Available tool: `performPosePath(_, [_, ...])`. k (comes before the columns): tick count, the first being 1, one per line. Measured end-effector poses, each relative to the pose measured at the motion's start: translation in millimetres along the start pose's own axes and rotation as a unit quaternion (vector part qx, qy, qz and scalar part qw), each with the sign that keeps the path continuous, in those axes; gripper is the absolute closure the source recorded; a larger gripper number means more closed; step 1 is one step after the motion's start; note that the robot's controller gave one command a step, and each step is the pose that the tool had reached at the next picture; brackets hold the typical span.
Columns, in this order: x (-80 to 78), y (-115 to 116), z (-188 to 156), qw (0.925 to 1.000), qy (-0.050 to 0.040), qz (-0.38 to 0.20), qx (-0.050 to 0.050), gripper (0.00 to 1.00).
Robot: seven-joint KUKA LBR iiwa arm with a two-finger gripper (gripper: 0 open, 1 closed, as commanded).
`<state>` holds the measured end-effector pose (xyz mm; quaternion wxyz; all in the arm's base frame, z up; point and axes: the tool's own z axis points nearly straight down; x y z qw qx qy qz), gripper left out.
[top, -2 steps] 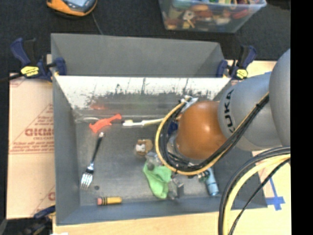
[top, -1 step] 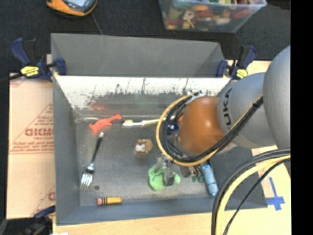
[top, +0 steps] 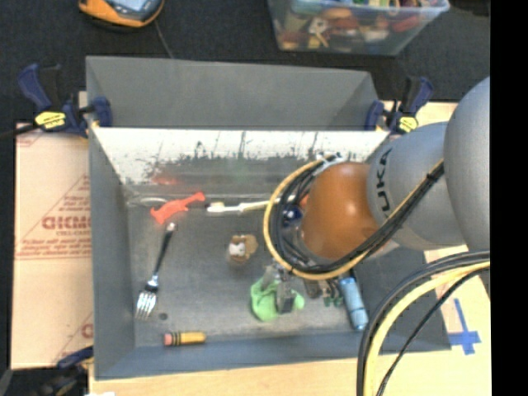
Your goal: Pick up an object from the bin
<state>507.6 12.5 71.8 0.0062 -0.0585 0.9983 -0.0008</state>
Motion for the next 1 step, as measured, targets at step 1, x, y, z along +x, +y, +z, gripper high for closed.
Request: performPosePath(1, [2.8,-0.2,-40.7,1.0000,0.0059,0.000,0.000,1.00])
